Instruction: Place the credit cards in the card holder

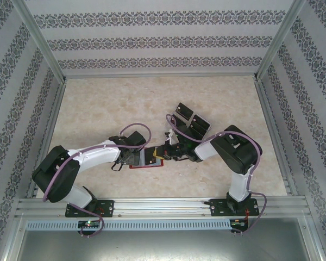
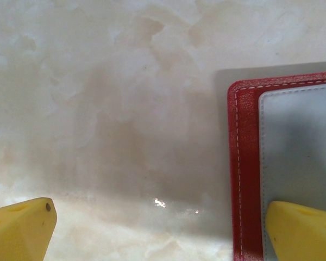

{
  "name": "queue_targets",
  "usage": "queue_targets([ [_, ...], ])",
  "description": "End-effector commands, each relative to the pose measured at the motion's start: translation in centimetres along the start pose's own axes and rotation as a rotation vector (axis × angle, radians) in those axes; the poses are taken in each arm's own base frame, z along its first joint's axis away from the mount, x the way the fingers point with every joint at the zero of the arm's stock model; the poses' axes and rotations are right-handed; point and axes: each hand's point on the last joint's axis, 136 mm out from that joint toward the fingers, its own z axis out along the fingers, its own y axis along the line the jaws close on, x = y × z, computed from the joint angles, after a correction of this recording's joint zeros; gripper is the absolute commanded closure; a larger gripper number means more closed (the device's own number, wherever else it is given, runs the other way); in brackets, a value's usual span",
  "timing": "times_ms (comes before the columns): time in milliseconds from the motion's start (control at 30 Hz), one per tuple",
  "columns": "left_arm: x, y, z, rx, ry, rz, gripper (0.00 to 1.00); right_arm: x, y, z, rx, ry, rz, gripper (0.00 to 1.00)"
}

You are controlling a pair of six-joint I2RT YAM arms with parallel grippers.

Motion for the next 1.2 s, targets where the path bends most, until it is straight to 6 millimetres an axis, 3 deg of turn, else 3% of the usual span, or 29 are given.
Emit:
queue_targets([
  [0, 2.0, 1.2, 0.8, -0.067, 0.061, 0.036, 0.00, 0.6, -1.2, 0.6, 0.032, 0.036, 0.044, 1.00],
  [600, 2.4, 1.2, 1.0, -0.062, 0.072, 0.034, 0.00, -0.1, -1.3, 0.8, -0.037, 0.021, 0.160, 1.00],
  [967, 2.4, 1.2, 1.0, -0.061, 0.071, 0.032, 0.00, 1.4, -2.5, 0.0, 0.180, 0.042, 0.016, 1.00],
  [1167, 2.5, 1.2, 1.1, -0.062, 0.074, 0.032, 0.00, 1.6, -2.0, 0.2, 0.189, 0.057, -0.050, 1.00],
])
